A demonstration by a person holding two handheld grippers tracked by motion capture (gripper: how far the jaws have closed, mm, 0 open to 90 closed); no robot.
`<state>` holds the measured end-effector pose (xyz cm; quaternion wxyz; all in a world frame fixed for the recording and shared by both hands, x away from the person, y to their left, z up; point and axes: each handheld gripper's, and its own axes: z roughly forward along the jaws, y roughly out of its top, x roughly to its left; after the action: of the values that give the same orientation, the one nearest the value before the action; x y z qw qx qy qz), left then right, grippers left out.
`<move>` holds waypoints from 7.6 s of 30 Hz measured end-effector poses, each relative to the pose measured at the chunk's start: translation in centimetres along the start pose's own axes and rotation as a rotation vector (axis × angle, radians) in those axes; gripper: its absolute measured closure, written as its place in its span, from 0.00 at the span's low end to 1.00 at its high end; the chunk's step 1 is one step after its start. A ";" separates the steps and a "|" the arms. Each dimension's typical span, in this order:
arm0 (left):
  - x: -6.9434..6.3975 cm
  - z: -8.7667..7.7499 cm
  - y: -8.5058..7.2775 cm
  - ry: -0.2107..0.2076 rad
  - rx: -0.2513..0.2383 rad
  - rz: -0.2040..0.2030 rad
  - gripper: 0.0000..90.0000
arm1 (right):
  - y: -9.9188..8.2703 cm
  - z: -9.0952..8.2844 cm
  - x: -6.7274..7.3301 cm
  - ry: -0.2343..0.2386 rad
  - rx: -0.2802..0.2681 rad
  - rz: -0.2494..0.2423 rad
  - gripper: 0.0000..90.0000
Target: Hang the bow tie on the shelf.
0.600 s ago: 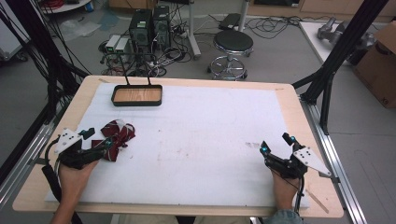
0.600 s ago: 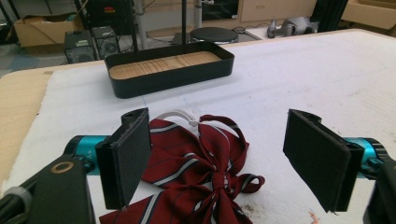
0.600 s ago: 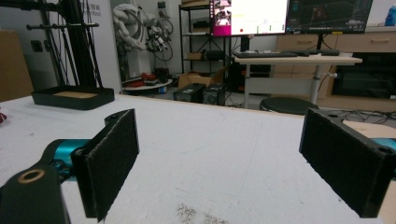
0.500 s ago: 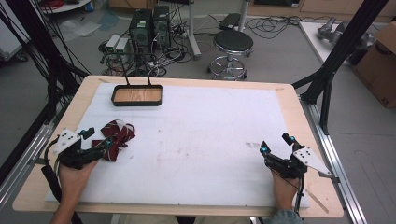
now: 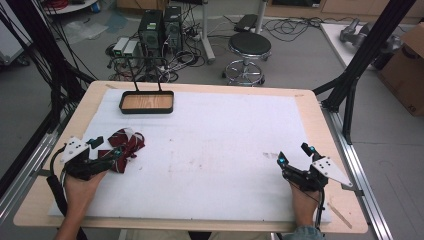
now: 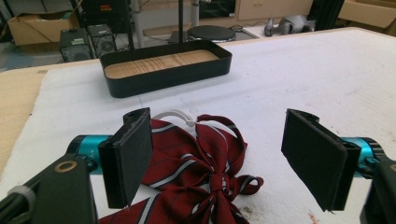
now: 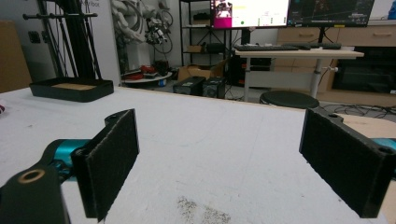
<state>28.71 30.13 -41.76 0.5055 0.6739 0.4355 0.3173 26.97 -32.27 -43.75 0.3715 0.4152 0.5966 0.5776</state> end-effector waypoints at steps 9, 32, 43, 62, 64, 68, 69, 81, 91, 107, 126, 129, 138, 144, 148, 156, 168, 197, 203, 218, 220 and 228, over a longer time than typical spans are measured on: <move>0.1 0.1 -0.1 0.001 0.013 -0.004 0.29 | 0.0 0.0 0.0 0.001 0.003 0.004 0.12; -0.5 2.7 -0.6 0.007 0.146 0.001 0.34 | 0.0 0.1 0.0 0.001 0.005 -0.007 0.12; -0.8 4.0 -1.1 0.001 0.234 0.025 0.41 | 0.0 0.1 0.0 0.001 0.010 -0.004 0.12; -1.1 4.7 -1.5 0.000 0.334 0.055 0.82 | 0.0 0.2 0.1 0.002 0.011 -0.006 0.12; -1.3 4.3 -1.1 0.008 0.291 0.069 0.83 | 0.0 0.2 0.1 0.003 0.011 -0.006 0.12; -1.4 3.2 -0.3 0.020 0.185 0.098 0.83 | 0.0 0.2 0.1 0.003 0.011 -0.007 0.12; -1.4 2.9 -0.1 0.019 0.165 0.099 0.83 | 0.0 0.2 0.0 0.003 0.012 -0.008 0.12; -0.2 2.0 2.1 0.000 0.082 0.082 0.83 | 0.0 0.2 0.1 0.002 0.014 -0.016 0.12; 0.8 2.1 4.4 -0.031 0.046 0.082 0.83 | 0.0 0.2 0.1 0.001 0.018 -0.012 0.12; 3.3 4.3 9.3 -0.003 0.043 0.088 0.83 | -0.1 0.1 0.0 -0.005 0.020 -0.005 0.12; 7.5 6.6 15.8 0.085 -0.022 0.074 0.83 | -0.1 0.2 0.0 -0.004 0.027 -0.006 0.12; 8.1 7.0 16.2 0.091 -0.019 0.076 0.83 | -0.1 0.2 0.0 -0.005 0.027 -0.002 0.12; 9.3 9.0 17.3 0.122 0.008 0.074 0.83 | -0.1 0.2 -0.1 -0.008 0.028 0.004 0.12; 9.7 10.7 17.5 0.144 0.057 0.099 0.83 | -0.1 0.2 -0.1 -0.007 0.027 0.001 0.12; 10.2 11.5 17.8 0.165 0.066 0.096 0.83 | -0.1 0.2 -0.1 -0.007 0.028 0.001 0.12; 11.1 12.6 17.9 0.216 0.113 0.099 0.83 | -0.2 0.2 -0.1 -0.003 0.034 0.002 0.12; 12.2 13.2 17.7 0.269 0.127 0.081 0.83 | -0.2 0.2 -0.1 -0.003 0.039 0.004 0.12; 12.4 15.2 16.2 0.273 0.209 0.066 0.81 | -0.2 0.2 -0.1 0.001 0.039 0.004 0.12; 12.6 14.6 16.4 0.272 0.197 0.061 0.73 | -0.2 0.2 -0.1 0.001 0.040 0.002 0.12; 12.4 11.6 16.8 0.255 0.123 0.043 0.65 | -0.2 0.2 -0.1 -0.008 0.040 0.000 0.12; 12.2 11.1 16.8 0.246 0.109 0.040 0.62 | -0.2 0.3 -0.1 -0.010 0.039 -0.001 0.12; 11.2 9.2 17.0 0.199 0.051 0.033 0.57 | -0.2 0.4 -0.3 -0.027 0.049 0.000 0.12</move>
<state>45.91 34.66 -28.27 0.4374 0.6587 0.4804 0.3796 27.44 -32.38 -44.03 0.3694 0.4319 0.6056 0.5571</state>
